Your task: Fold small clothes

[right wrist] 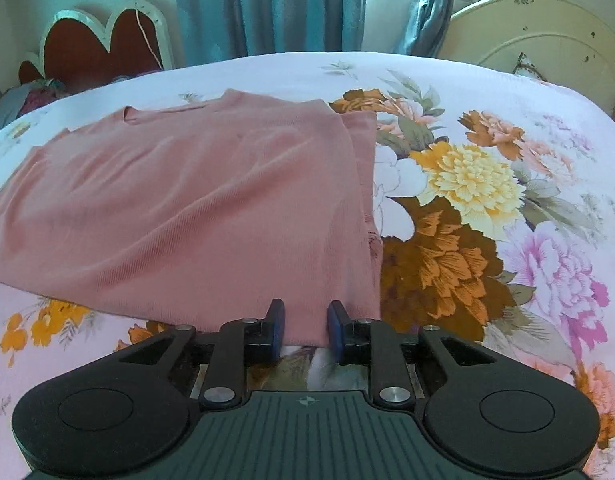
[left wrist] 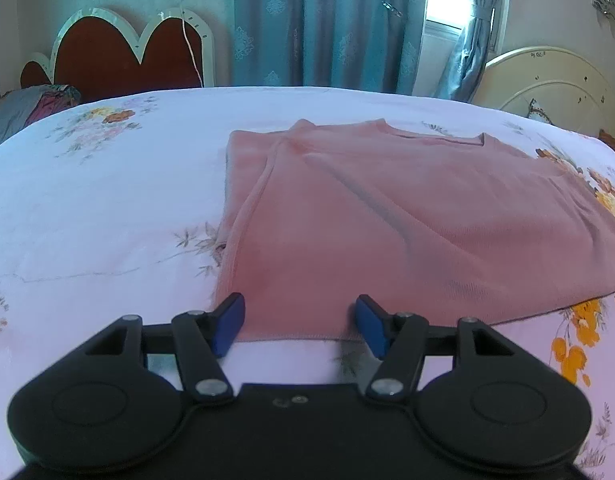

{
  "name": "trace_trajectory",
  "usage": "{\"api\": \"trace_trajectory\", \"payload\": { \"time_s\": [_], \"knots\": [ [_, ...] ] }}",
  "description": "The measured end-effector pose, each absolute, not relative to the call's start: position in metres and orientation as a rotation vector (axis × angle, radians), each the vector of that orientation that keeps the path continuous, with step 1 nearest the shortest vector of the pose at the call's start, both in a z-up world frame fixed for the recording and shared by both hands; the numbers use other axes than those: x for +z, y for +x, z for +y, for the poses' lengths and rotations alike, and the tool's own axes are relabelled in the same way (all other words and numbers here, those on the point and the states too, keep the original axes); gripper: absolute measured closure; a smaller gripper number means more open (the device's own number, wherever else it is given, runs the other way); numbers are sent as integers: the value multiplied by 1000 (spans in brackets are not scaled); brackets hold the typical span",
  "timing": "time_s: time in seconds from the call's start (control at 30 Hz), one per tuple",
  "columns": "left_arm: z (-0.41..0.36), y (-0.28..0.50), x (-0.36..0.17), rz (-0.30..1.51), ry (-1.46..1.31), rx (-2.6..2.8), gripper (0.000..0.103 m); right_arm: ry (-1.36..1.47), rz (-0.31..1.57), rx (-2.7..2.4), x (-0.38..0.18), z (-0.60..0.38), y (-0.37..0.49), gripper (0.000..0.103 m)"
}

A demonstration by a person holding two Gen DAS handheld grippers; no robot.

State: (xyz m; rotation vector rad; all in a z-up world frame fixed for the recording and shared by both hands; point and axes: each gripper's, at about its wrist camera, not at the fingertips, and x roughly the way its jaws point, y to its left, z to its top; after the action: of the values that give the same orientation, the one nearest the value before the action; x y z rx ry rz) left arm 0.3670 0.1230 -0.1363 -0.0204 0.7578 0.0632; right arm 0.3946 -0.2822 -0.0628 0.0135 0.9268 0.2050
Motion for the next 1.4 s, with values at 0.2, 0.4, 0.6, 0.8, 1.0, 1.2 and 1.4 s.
{"api": "trace_trajectory", "payload": {
  "time_s": [0.2,0.4,0.6,0.8,1.0,1.2,1.4],
  "knots": [
    [122,368,-135,766,-23,71,42,22,935,189,-65,-287,394,80],
    [123,368,-135,767,-23,75,43,25,932,193,-66,-288,394,80],
    [123,367,-136,764,-26,77,43,21,932,196,-67,-288,394,80],
    [123,366,-136,767,-29,78,43,21,933,197,-67,-287,394,80],
    [129,357,-130,750,-35,118,41,29,939,205,-67,-290,395,80],
    [147,321,-126,692,-337,131,45,93,844,228,-42,-293,380,81],
    [159,334,-149,650,-635,148,51,140,782,297,-25,-265,390,103]
  ]
}}
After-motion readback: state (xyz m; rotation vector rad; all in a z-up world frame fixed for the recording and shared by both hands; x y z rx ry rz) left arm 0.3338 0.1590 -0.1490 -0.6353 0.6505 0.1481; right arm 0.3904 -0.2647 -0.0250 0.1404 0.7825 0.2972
